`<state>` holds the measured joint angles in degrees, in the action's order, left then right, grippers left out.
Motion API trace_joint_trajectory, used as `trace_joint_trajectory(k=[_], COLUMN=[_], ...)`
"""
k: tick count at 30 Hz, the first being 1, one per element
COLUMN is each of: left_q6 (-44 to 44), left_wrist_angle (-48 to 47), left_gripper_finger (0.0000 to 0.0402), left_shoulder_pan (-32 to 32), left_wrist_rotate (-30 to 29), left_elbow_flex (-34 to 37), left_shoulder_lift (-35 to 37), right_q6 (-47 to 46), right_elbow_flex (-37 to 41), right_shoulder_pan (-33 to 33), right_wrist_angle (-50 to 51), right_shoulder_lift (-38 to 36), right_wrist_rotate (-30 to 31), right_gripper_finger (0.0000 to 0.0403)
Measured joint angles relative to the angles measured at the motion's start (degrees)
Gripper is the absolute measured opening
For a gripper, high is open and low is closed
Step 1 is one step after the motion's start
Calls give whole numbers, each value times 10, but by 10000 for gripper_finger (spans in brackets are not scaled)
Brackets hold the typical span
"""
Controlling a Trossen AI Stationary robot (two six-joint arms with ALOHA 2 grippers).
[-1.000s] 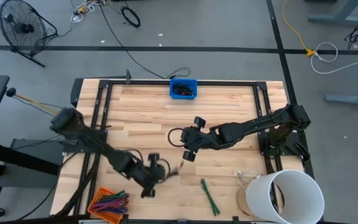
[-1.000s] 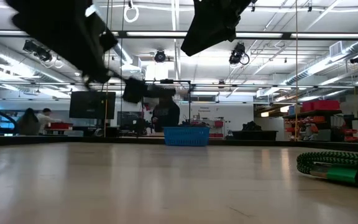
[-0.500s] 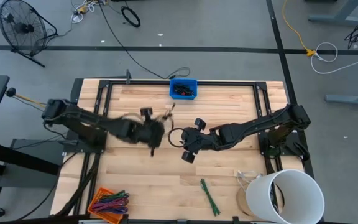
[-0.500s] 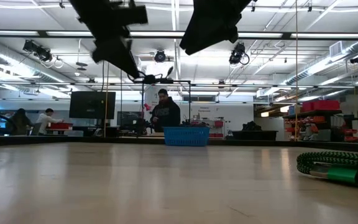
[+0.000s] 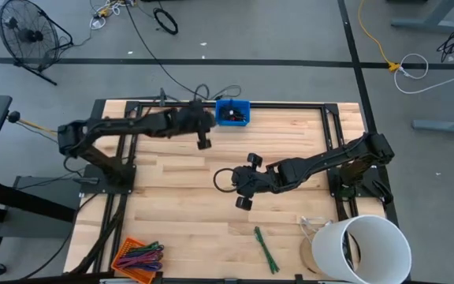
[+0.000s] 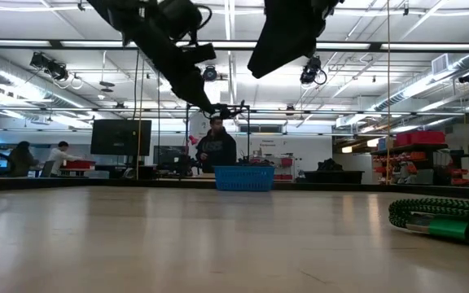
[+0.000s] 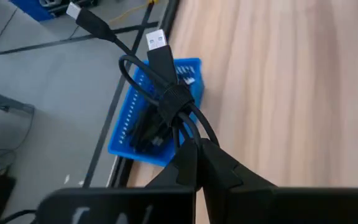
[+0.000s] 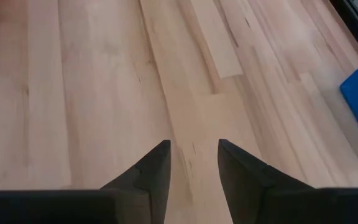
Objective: Pick & Place USB Port
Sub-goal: Put the black charger cable into the blue bin
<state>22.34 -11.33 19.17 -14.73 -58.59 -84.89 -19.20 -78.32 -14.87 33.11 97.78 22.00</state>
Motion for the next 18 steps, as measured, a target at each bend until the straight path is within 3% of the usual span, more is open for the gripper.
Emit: trace_joint_trajectory(k=[9, 18], left_q6=[-3, -5], left_wrist_angle=[84, 109], left_gripper_finger=[6, 6], left_shoulder_pan=[104, 157], left_wrist_rotate=[132, 155], left_elbow_flex=[0, -39], left_shoulder_lift=[-62, -152], right_q6=[71, 139], right_elbow_flex=[0, 0], right_shoulder_pan=[4, 24], right_wrist_angle=[-11, -71], right_shoulder_lift=[0, 0], right_wrist_rotate=[1, 0], right_gripper_finger=[134, 134])
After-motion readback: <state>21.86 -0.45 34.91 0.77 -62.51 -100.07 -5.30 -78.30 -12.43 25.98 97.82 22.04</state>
